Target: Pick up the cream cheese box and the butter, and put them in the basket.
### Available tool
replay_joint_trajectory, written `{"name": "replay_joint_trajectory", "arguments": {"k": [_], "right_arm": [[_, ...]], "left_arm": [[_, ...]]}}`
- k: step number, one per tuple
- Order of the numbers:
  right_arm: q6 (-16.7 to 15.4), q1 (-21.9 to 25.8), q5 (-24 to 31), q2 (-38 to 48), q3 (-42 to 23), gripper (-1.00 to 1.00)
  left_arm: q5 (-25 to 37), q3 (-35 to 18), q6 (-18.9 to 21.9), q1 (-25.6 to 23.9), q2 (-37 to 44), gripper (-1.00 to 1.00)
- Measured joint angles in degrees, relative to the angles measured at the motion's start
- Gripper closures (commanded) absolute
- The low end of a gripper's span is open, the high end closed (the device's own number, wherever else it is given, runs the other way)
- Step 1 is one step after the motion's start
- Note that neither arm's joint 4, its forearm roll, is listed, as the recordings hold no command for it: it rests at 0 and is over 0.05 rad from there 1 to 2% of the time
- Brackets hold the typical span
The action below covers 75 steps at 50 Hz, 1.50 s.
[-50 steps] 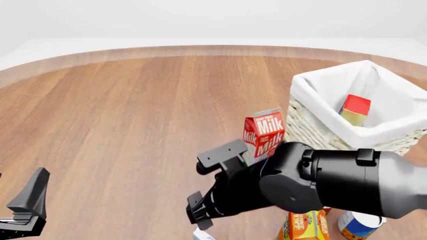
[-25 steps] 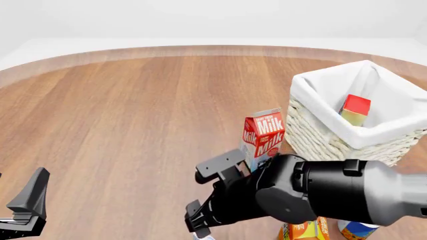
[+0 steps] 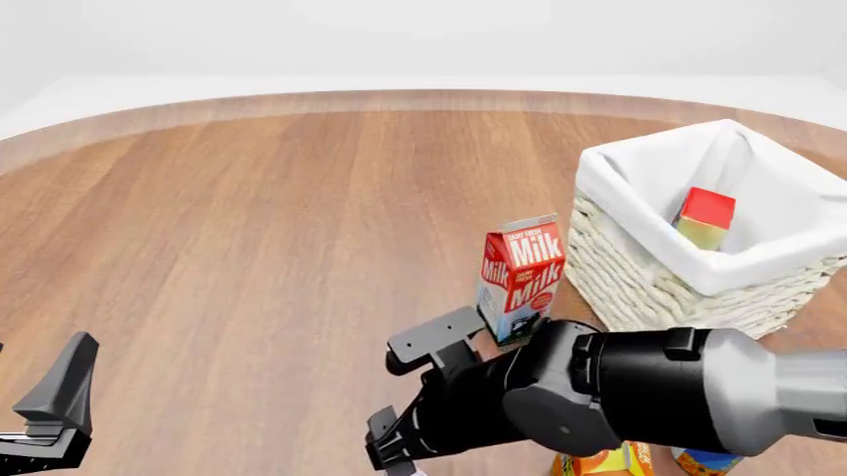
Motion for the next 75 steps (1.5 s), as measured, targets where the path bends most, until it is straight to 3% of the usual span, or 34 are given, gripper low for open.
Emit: {"name": "replay_joint_trajectory", "arguments": {"k": [75], "right_arm": [[4.2, 2.8, -8.3, 4.2, 6.5, -1.0]], "left_arm": [[0.0, 0.0, 0.0, 0.0, 0.0, -1.0]]}}
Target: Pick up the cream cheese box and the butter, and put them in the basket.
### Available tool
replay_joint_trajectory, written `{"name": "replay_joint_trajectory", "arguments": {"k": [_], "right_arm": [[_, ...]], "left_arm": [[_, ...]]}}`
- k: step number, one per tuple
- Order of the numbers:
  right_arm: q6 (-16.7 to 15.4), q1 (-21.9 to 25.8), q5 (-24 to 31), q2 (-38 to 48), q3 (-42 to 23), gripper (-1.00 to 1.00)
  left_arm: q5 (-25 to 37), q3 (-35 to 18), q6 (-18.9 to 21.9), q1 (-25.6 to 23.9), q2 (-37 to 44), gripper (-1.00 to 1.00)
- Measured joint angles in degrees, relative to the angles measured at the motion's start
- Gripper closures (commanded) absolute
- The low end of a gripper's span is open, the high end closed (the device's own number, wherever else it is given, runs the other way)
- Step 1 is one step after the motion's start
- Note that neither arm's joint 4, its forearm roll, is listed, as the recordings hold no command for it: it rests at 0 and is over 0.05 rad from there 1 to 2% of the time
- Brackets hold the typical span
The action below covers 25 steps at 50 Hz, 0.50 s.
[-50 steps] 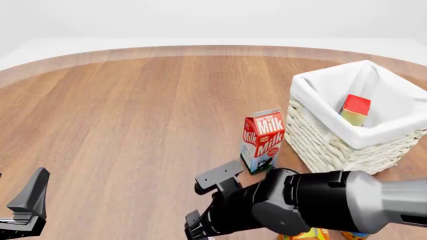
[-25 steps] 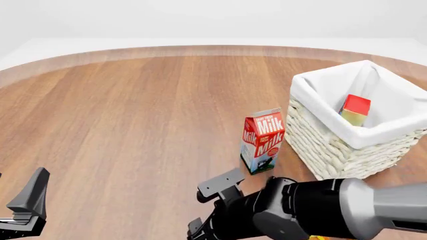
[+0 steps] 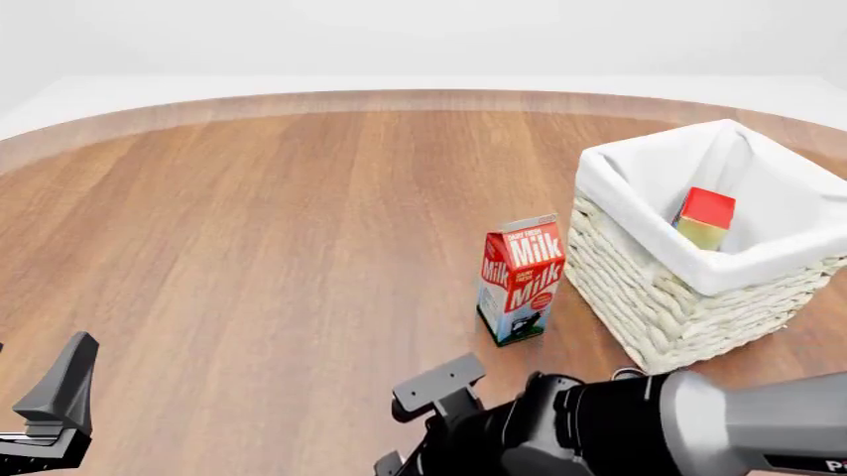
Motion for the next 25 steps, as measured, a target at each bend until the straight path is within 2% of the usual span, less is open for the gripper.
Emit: {"name": "replay_joint_trajectory", "arguments": {"k": [25], "right_arm": [[0.8, 0.9, -3.3, 1.9, 1.5, -1.0]], "left_arm": [[0.0, 0.0, 0.0, 0.0, 0.0, -1.0]]}}
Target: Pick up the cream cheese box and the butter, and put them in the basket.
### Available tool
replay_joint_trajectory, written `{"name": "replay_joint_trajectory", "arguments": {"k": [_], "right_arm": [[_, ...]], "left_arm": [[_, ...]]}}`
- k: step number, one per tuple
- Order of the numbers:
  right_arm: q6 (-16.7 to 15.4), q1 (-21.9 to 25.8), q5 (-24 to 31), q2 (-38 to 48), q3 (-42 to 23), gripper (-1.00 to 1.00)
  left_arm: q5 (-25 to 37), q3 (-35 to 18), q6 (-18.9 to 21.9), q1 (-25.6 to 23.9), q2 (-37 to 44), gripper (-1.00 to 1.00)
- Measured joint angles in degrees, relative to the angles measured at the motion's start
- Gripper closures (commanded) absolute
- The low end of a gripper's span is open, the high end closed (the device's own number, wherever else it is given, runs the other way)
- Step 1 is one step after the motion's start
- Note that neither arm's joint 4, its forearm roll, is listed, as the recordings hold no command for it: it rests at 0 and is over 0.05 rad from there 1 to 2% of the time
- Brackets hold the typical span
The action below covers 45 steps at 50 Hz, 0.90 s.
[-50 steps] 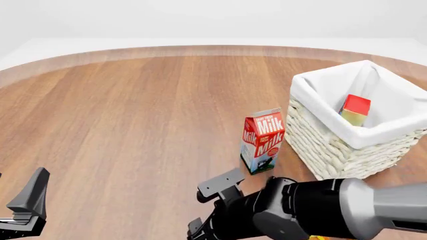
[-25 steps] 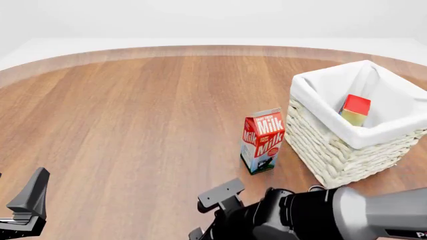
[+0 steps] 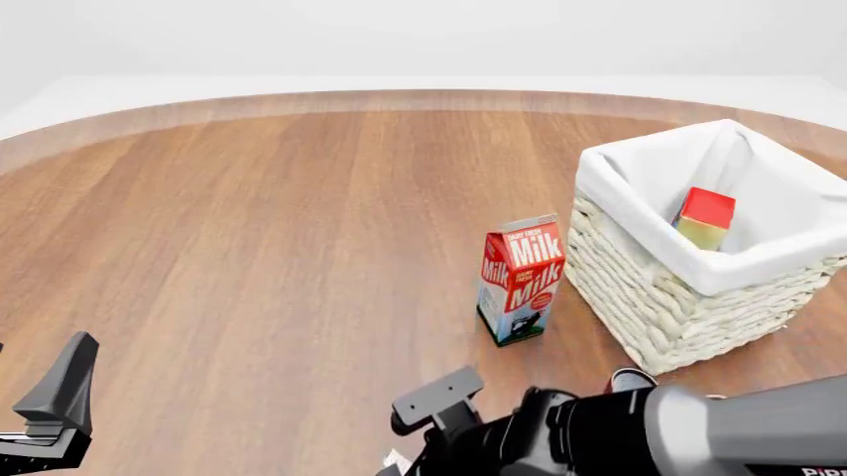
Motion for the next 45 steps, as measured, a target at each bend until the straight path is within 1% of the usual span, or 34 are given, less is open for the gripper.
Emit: {"name": "replay_joint_trajectory", "arguments": {"k": [11, 25, 26, 45], "right_arm": [[0.5, 0.6, -1.4, 0.8, 0.5, -1.0], [1.0, 0.7, -1.9, 0.8, 0.8, -1.0], [1.0, 0.7, -1.9, 0.8, 0.8, 1.0], [0.4, 0.9, -1.6, 0.7, 0.1, 1.0]], "left_arm": [[0.0, 0.0, 0.0, 0.0, 0.0, -1.0], [0.0, 0.0, 0.0, 0.0, 0.0, -1.0], [0.0, 0.0, 0.0, 0.0, 0.0, -1.0], [0.0, 0.0, 0.0, 0.0, 0.0, -1.0]]}}
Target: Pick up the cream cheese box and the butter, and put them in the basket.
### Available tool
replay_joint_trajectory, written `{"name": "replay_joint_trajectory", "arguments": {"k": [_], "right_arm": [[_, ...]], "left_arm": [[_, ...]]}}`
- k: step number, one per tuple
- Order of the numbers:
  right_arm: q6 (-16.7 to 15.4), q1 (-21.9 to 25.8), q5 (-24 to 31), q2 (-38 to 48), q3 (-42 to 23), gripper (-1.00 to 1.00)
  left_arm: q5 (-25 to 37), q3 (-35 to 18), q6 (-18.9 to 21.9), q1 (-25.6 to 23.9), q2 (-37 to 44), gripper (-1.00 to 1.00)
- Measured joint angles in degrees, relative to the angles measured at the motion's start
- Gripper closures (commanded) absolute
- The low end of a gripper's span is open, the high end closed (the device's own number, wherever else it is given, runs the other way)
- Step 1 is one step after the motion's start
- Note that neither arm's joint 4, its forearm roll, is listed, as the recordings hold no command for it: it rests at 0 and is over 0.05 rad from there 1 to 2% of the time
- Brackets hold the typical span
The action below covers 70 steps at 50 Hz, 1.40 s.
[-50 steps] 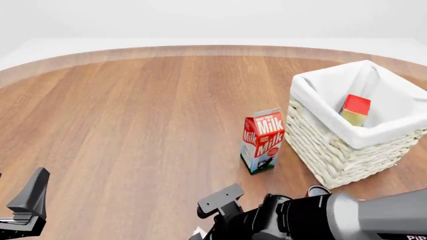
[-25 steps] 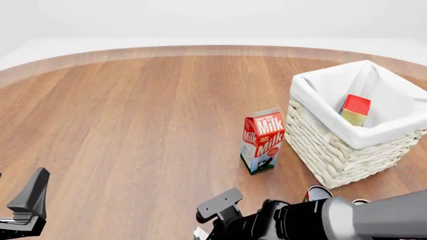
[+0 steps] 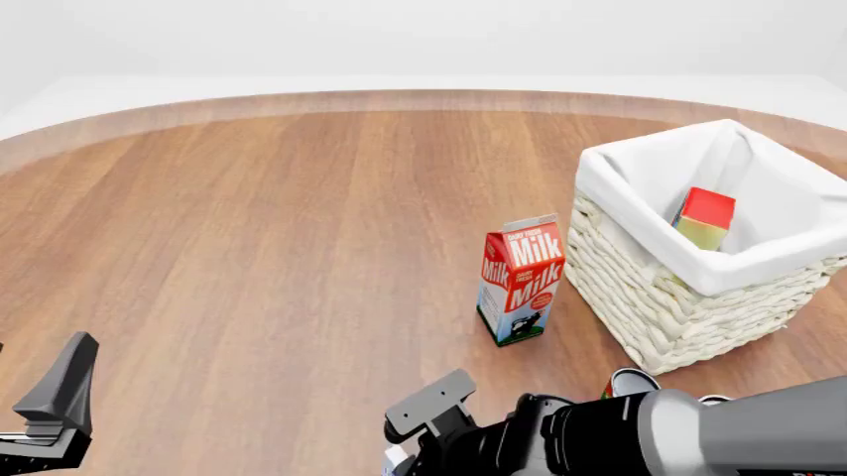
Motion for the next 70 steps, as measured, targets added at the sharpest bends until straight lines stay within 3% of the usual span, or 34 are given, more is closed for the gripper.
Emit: {"name": "replay_joint_trajectory", "arguments": {"k": [15, 43, 56, 70], "right_arm": [[-2.7, -1.2, 5.6, -2.3, -3.3, 1.0], [-11.4, -2.0, 24.2, -10.4, -19.1, 1.0], [-16.1, -1.7, 31.1, -13.5, -26.7, 1.0], [-23.4, -6.1, 36.1, -14.9, -34.7, 1.0]], "left_arm": [[0.0, 0.0, 0.0, 0.0, 0.0, -1.0], [0.0, 0.0, 0.0, 0.0, 0.0, -1.0], [0.0, 0.0, 0.0, 0.0, 0.0, -1.0], [0.0, 0.0, 0.0, 0.0, 0.0, -1.0]]}}
